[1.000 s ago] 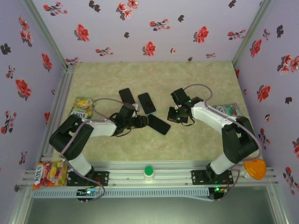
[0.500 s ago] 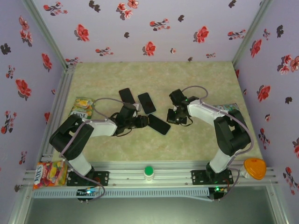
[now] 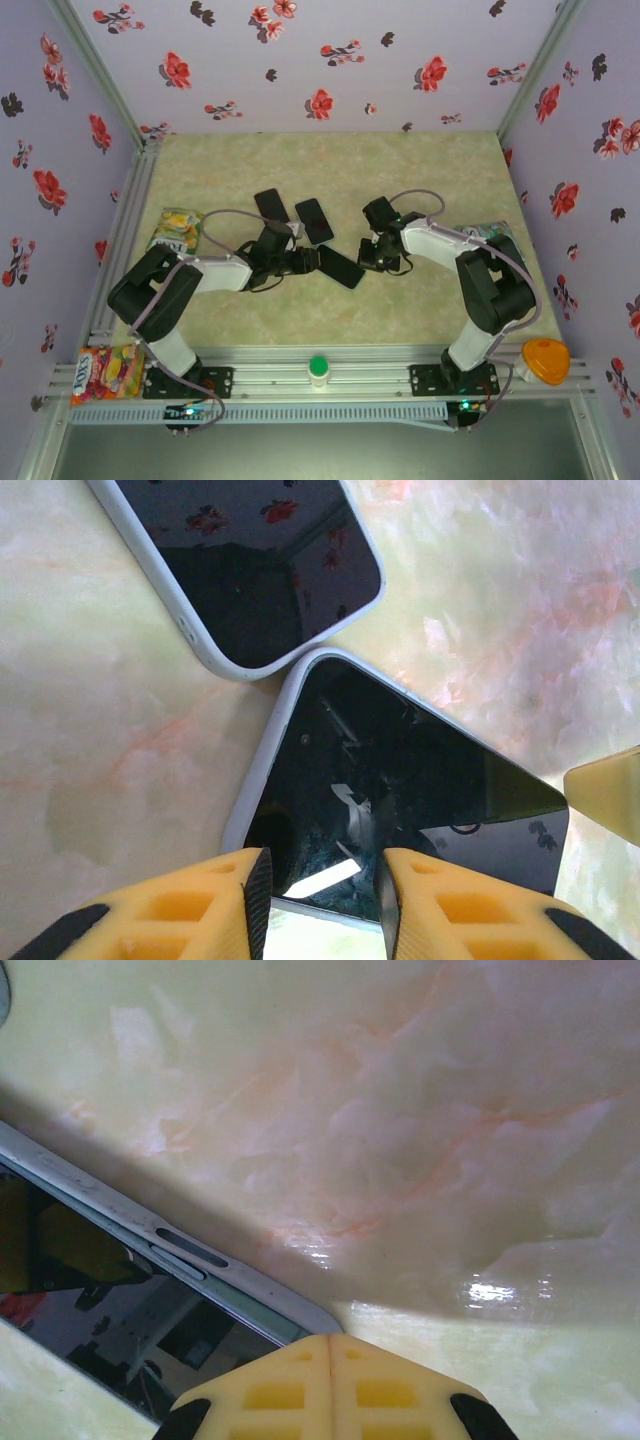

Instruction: Put the phone into the phone case

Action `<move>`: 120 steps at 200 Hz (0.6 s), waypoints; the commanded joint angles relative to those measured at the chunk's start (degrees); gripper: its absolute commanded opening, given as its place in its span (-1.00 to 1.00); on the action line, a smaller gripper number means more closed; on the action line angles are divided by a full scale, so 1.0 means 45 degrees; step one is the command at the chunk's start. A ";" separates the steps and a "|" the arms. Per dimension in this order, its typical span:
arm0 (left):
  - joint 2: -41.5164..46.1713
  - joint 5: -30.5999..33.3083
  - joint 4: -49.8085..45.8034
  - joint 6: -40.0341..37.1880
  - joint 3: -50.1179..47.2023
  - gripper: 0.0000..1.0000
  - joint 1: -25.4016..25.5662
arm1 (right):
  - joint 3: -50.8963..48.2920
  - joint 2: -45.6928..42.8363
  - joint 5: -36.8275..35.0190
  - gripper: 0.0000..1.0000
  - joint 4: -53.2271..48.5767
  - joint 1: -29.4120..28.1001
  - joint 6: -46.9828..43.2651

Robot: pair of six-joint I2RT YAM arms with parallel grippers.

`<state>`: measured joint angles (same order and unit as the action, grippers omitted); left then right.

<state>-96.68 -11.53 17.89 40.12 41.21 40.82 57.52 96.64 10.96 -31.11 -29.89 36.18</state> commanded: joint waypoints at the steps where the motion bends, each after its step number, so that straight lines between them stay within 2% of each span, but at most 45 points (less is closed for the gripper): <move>1: -0.0214 0.0101 -0.0125 -0.0215 0.0276 -0.26 0.0115 | -0.0243 -0.0075 0.0128 -1.00 0.0054 -0.0145 0.0210; 68: -0.0238 0.0102 -0.0089 -0.0166 0.0275 -0.26 0.0130 | 0.0185 -0.0709 -0.0131 -0.98 -0.0429 -0.0379 0.0199; 120: -0.0194 0.0101 -0.0089 -0.0199 0.0256 -0.27 0.0159 | -0.0115 -0.0502 -0.0170 -0.98 -0.0232 -0.0487 0.0270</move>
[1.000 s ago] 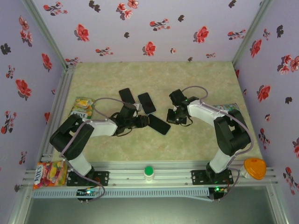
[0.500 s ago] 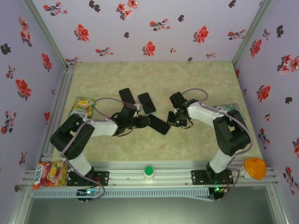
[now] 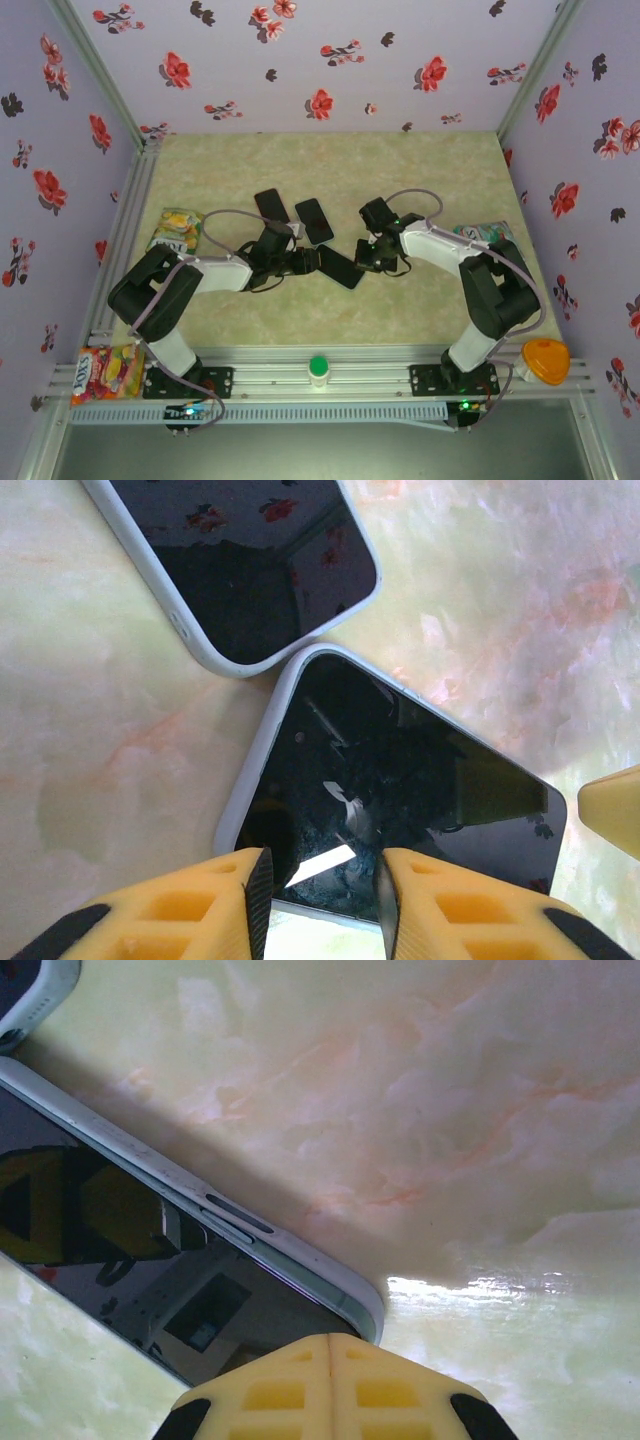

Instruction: Put the phone into the phone case

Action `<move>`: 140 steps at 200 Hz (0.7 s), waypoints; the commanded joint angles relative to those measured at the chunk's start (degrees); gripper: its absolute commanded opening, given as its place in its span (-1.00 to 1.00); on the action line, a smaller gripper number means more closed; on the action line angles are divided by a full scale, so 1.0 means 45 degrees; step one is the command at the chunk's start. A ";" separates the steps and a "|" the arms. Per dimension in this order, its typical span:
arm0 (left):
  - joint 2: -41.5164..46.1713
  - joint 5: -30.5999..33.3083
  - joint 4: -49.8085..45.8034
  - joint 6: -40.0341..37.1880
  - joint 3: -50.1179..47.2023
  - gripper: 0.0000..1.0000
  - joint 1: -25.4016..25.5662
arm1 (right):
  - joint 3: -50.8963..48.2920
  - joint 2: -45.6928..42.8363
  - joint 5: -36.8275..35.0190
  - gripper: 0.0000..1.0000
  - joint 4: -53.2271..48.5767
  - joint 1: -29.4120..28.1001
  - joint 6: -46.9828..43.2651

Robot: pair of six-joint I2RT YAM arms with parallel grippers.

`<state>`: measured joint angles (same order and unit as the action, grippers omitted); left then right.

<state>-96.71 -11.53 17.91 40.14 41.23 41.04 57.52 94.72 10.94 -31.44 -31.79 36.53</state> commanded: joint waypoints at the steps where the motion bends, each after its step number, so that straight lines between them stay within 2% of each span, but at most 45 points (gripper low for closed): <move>1: -0.0189 0.0101 -0.0094 -0.0197 0.0251 -0.27 0.0105 | -0.0130 -0.0063 -0.0165 -0.98 -0.0160 -0.0064 0.0197; 140: -0.0306 0.0101 -0.0167 -0.0228 0.0349 -0.27 0.0134 | -0.0779 0.1891 -0.0226 -1.00 0.0000 -0.0006 -0.0033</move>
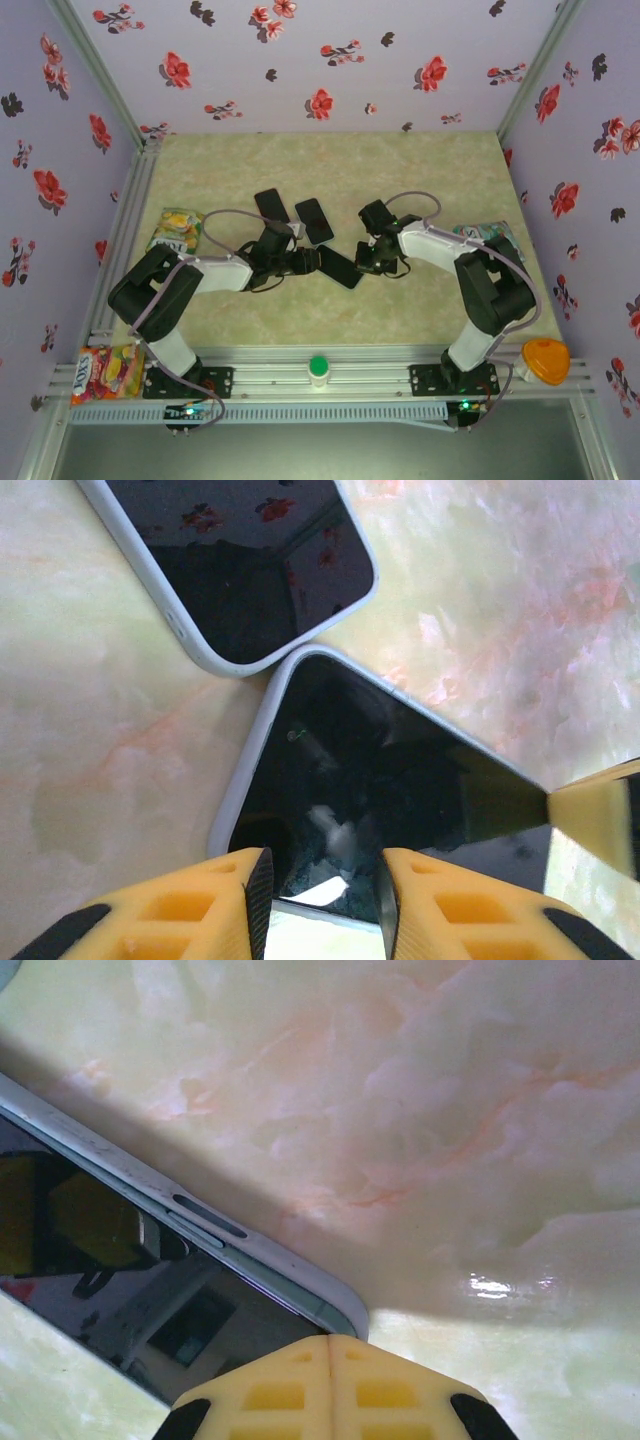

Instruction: Put the phone into the phone case

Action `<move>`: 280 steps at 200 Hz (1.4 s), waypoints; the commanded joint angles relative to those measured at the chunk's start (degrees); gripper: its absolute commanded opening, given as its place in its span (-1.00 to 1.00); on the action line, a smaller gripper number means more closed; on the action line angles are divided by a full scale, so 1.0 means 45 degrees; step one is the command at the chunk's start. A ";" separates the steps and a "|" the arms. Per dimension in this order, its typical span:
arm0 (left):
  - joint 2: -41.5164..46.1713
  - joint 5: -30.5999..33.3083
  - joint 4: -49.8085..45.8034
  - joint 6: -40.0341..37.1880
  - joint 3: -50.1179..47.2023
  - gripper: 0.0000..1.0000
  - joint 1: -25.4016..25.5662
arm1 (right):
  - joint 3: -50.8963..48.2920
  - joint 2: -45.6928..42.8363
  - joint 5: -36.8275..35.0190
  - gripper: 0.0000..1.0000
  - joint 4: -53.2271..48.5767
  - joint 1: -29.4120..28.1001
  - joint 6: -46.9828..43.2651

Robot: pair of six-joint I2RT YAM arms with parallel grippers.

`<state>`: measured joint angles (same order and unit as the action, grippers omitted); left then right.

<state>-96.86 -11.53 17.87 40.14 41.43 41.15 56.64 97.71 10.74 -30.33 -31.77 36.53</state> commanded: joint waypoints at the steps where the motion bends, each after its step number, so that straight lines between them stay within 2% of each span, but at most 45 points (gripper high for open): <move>1: -0.0272 0.0101 -0.0160 -0.0228 0.0305 -0.27 0.0102 | -0.0590 0.1240 -0.0181 -1.00 -0.0250 -0.0010 -0.0033; 29: -0.0331 0.0102 -0.0113 -0.0192 0.0305 -0.27 0.0096 | -0.0871 0.1708 -0.0028 -1.00 -0.0135 -0.0086 0.0020; 69: -0.0525 0.0145 0.0105 -0.0101 0.0248 -0.27 0.0105 | -0.1062 0.1402 0.0091 -1.00 0.0118 -0.0200 0.0276; 100: -0.0683 0.0160 0.0385 0.0033 0.0269 -0.27 0.0106 | -0.1170 0.0378 0.0322 -1.00 0.0362 -0.0242 0.0697; 112: -0.0586 0.0246 0.0428 0.0071 0.0191 -0.28 0.0119 | -0.1292 -0.0142 0.0226 -0.89 0.0452 -0.0264 0.0859; 137: 0.0017 0.0726 0.0713 0.0169 -0.0220 -0.29 0.0124 | -0.1156 -0.1401 -0.0214 -0.80 0.0406 -0.0242 0.0670; 155: 0.0608 0.1019 0.0222 0.0038 -0.0087 -0.31 0.0130 | -0.0924 -0.2594 -0.0804 -0.59 0.0399 -0.0228 0.0157; 174: 0.1365 0.1395 -0.0692 -0.0281 0.0247 -0.30 0.0124 | -0.0748 -0.3838 -0.1562 0.05 0.0596 0.0028 -0.0758; 181: 0.1702 0.1700 -0.1164 -0.0429 0.0383 -0.23 0.0116 | -0.0760 -0.4287 -0.1838 0.24 0.0741 0.0221 -0.1148; 183: 0.1793 0.1809 -0.1301 -0.0454 0.0422 -0.20 0.0115 | -0.0778 -0.4413 -0.1962 0.40 0.0777 0.0287 -0.1264; 187: 0.1972 0.2021 -0.1593 -0.0528 0.0510 -0.14 0.0114 | -0.0791 -0.4650 -0.2175 0.89 0.0850 0.0429 -0.1456; 190: 0.2095 0.2162 -0.1791 -0.0593 0.0577 -0.09 0.0117 | -0.0790 -0.4808 -0.2324 0.97 0.0874 0.0564 -0.1575; 198: 0.2420 0.2539 -0.2342 -0.0841 0.0768 0.05 0.0117 | -0.0818 -0.5228 -0.2496 0.99 0.0962 0.0960 -0.1947; 206: 0.2704 0.2958 -0.2849 -0.1065 0.0997 0.54 0.0115 | -0.0929 -0.5633 -0.2570 0.99 0.1192 0.1391 -0.2312; 213: 0.2917 0.3348 -0.3360 -0.1226 0.1183 0.70 0.0106 | -0.1064 -0.5963 -0.2709 0.99 0.1410 0.1739 -0.2628; 227: 0.3332 0.4116 -0.4219 -0.1622 0.1521 0.78 0.0038 | -0.1456 -0.6576 -0.2961 0.99 0.1996 0.2414 -0.3336; 250: 0.4018 0.5657 -0.5455 -0.2206 0.1689 0.91 -0.0385 | -0.2553 -0.7014 -0.4263 0.99 0.3373 0.3637 -0.4406; 268: 0.4488 0.6367 -0.6040 -0.2566 0.1626 0.98 -0.1412 | -0.3680 -0.6831 -0.4380 0.99 0.5263 0.4975 -0.4672; 280: 0.4765 0.6338 -0.5871 -0.2967 0.1380 0.99 -0.2346 | -0.4363 -0.6431 -0.4159 0.99 0.6845 0.5805 -0.4545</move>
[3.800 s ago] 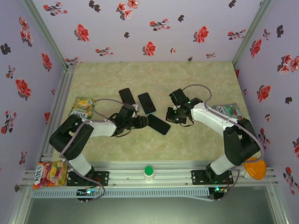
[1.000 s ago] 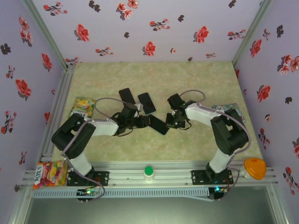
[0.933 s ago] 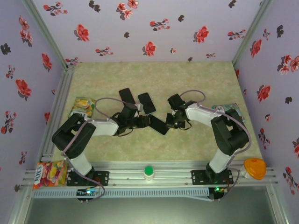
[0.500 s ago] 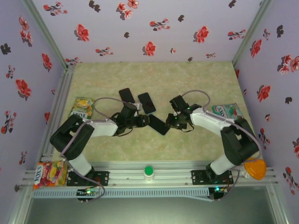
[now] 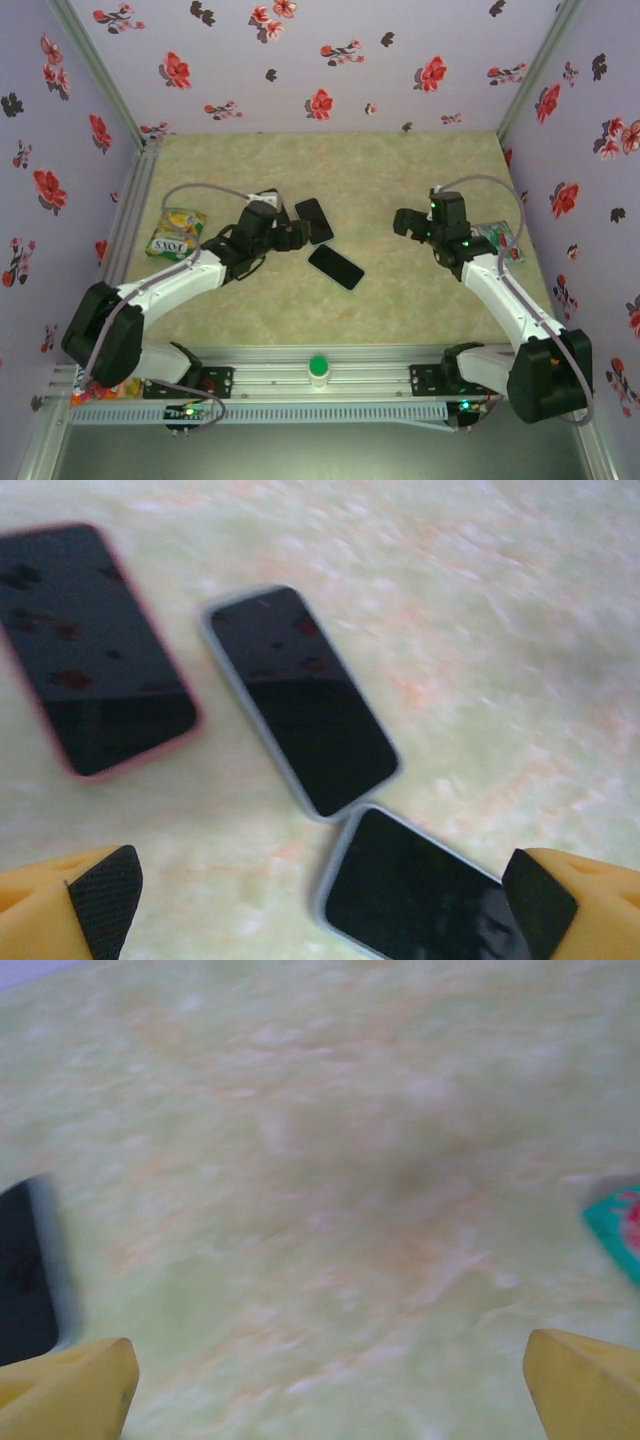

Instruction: Put the phone into the phone case

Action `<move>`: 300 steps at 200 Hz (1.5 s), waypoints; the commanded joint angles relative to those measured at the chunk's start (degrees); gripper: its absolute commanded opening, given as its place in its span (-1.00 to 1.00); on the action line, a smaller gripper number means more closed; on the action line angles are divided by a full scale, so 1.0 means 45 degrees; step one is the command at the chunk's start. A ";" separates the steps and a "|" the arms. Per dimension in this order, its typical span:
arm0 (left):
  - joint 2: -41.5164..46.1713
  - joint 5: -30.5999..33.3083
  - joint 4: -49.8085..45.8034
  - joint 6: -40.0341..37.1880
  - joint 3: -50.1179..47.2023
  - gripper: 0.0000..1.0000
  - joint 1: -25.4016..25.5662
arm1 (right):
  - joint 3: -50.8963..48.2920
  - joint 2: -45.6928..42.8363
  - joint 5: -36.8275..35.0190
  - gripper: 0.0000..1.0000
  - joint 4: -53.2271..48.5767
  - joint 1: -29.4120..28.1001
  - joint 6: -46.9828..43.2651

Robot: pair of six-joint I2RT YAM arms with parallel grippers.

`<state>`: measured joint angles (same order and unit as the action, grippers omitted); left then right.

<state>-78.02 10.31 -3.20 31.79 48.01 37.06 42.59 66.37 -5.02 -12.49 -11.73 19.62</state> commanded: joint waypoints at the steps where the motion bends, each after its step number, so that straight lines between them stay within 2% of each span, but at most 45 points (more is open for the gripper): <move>1: 0.0599 0.1483 -0.1167 -0.1149 -0.0092 1.00 -0.1477 | -0.1279 0.0578 -0.0621 0.99 0.2995 0.1383 -0.0785; 14: 0.0853 0.1557 -0.1062 -0.1567 -0.0245 1.00 -0.2549 | -0.1490 0.1151 -0.0554 0.99 0.3977 0.1902 -0.0945; 32: 0.1270 0.1518 -0.0512 -0.2224 -0.0611 1.00 -0.3921 | -0.1495 0.1982 -0.1235 0.99 0.4804 0.1991 -0.1635; 49: 0.1758 0.1728 0.0955 -0.3228 -0.1611 1.00 -0.4973 | -0.1542 0.2592 -0.1642 0.99 0.5453 0.2019 -0.2007; 71: 0.2114 0.1791 0.2520 -0.3778 -0.2788 0.99 -0.6302 | -0.2339 0.3095 -0.2253 0.99 0.7603 0.2042 -0.2686; 90: 0.1990 0.1634 0.3969 -0.4310 -0.3574 0.99 -0.6924 | -0.3352 0.3567 -0.2676 0.99 1.0272 0.2061 -0.3028; 98: 0.1865 0.1408 0.4207 -0.4525 -0.3596 1.00 -0.7116 | -0.3267 0.3529 -0.2586 0.99 1.0216 0.2069 -0.3125; 127: 0.1214 0.1582 0.5554 -0.5596 -0.3885 1.00 -0.7420 | -0.3439 0.4512 -0.1809 0.99 1.1591 0.2060 -0.3372; 135: 0.0940 0.1311 0.6539 -0.5718 -0.4264 0.99 -0.7694 | -0.3614 0.4763 -0.1728 0.99 1.2319 0.2076 -0.3373; 146: 0.0454 0.1019 0.8080 -0.5939 -0.4875 1.00 -0.7980 | -0.3700 0.4478 -0.1459 0.99 1.1936 0.2118 -0.3423; 172: -0.0907 -0.0054 1.1008 -0.6056 -0.5781 0.99 -0.8467 | -0.4721 0.5341 -0.1026 0.99 1.4858 0.2228 -0.3496; 185: -0.1765 -0.0475 1.2051 -0.6151 -0.5963 0.99 -0.8510 | -0.4412 0.4966 -0.0851 0.99 1.3617 0.2262 -0.3436; 194: -0.2387 -0.0719 1.2830 -0.6344 -0.6001 0.99 -0.8512 | -0.4421 0.5151 -0.0656 0.99 1.3926 0.2364 -0.3393; 205: -0.2105 -0.0976 1.1969 -0.6332 -0.5820 1.00 -0.8511 | -0.4418 0.5114 -0.0728 0.99 1.3895 0.2391 -0.3354; 300: -0.2257 -0.1071 1.2157 -0.6440 -0.5786 1.00 -0.8509 | -0.4418 0.5118 -0.0968 0.99 1.3837 0.2391 -0.3280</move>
<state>-88.23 5.87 49.23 4.08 21.50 -0.93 22.50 89.06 -9.41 48.21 -1.37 5.04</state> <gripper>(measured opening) 0.997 0.993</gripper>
